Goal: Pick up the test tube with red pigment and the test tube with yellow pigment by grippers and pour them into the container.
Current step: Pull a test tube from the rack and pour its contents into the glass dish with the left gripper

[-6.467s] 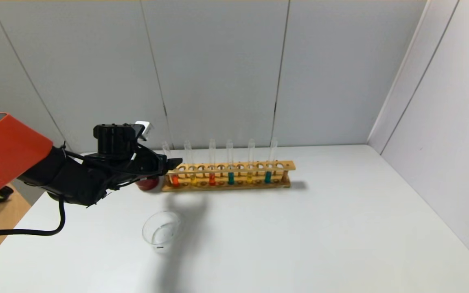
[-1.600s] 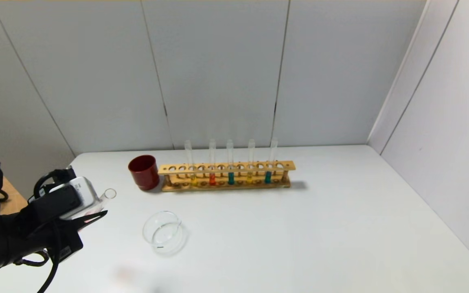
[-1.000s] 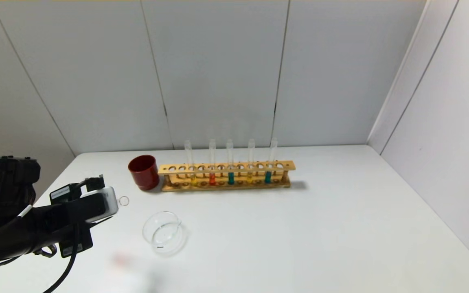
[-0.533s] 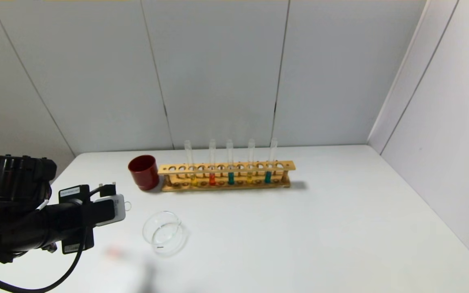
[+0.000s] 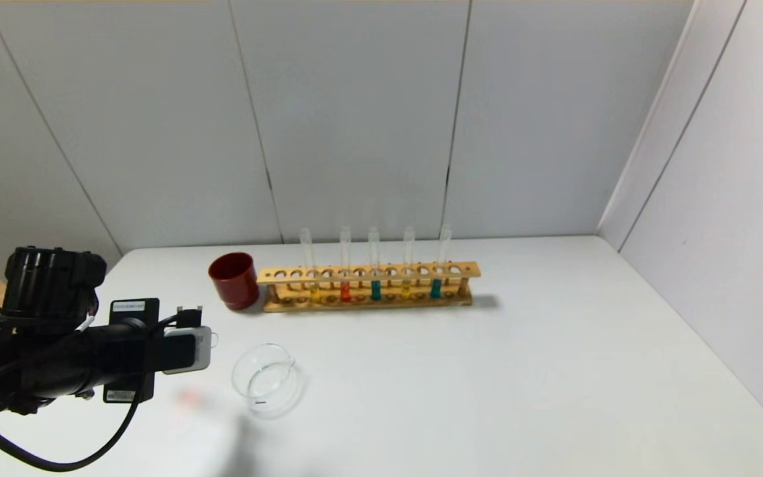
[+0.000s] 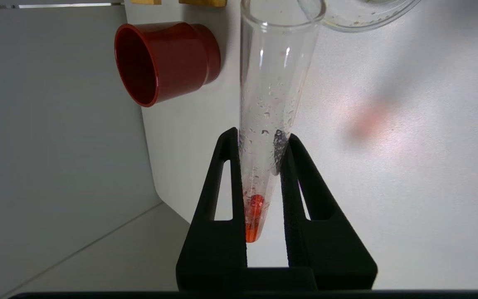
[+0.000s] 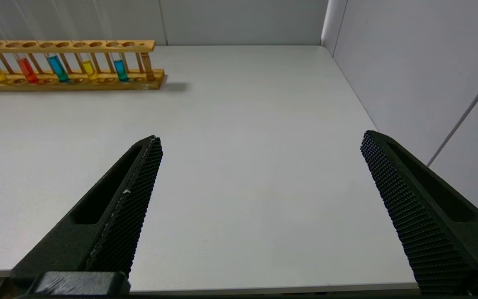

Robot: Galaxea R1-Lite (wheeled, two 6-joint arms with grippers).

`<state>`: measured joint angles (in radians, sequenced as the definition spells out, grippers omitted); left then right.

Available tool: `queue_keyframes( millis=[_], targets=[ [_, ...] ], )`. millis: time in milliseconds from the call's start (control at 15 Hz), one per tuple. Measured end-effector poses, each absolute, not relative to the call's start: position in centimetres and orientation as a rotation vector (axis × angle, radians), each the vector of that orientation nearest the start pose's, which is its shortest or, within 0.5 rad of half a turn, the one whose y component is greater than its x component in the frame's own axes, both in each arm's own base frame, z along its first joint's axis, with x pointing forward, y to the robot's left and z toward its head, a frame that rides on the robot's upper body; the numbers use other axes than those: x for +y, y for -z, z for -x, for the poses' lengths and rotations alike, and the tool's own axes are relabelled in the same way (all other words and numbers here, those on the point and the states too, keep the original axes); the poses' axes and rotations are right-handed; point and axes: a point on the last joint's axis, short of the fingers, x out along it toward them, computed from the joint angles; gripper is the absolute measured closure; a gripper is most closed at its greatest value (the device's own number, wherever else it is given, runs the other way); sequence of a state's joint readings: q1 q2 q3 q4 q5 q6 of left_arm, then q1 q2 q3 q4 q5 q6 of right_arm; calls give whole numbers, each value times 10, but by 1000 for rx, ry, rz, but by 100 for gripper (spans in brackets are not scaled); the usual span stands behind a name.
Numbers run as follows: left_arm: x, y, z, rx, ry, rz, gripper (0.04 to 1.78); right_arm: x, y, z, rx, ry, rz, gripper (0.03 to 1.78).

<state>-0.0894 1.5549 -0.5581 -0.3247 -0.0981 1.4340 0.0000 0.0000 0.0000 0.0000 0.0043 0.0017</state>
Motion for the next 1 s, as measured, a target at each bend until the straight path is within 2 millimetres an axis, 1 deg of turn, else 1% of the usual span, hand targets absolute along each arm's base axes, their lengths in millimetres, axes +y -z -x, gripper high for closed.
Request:
queue_keyframes(
  millis=[267, 467, 667, 800, 1000],
  targets=[
    [-33, -127, -248, 370, 637, -1393, 152, 0, -75, 23, 0, -4, -2, 6],
    [-35, -123, -258, 320, 639, -1465, 152, 0, -75, 23, 0, -4, -2, 6],
    [-36, -119, -260, 315, 655, -1497, 152, 0, -75, 23, 0, -4, -2, 6],
    [-36, -118, -260, 314, 659, -1505, 152, 0, -75, 23, 0, -4, -1, 6],
    [-36, -118, -261, 296, 673, -1562, 152, 0, -75, 23, 0, -4, -2, 6]
  ],
)
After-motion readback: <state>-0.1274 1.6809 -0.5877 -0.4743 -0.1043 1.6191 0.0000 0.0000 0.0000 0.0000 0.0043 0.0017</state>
